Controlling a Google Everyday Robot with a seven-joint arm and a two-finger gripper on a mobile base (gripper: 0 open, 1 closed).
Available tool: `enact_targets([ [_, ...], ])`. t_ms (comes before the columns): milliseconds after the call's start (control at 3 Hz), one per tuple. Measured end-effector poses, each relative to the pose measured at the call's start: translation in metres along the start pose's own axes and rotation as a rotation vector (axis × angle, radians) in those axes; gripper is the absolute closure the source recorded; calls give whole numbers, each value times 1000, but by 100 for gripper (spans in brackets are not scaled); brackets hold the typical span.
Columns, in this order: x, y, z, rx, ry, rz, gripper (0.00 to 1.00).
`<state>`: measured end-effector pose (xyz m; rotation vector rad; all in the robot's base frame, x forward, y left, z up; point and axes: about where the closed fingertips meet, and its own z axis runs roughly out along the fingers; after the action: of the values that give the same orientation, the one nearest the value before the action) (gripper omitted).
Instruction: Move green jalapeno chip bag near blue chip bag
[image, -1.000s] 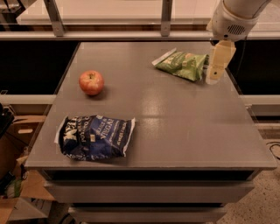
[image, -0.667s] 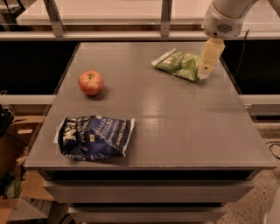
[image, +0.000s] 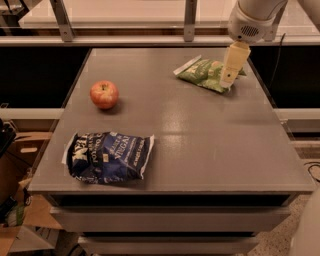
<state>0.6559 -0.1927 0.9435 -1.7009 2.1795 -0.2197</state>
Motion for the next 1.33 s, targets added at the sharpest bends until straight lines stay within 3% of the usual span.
enact_targets([
  [667, -12, -28, 38, -16, 19, 185, 0],
  [1333, -8, -26, 100, -128, 12, 339, 41],
])
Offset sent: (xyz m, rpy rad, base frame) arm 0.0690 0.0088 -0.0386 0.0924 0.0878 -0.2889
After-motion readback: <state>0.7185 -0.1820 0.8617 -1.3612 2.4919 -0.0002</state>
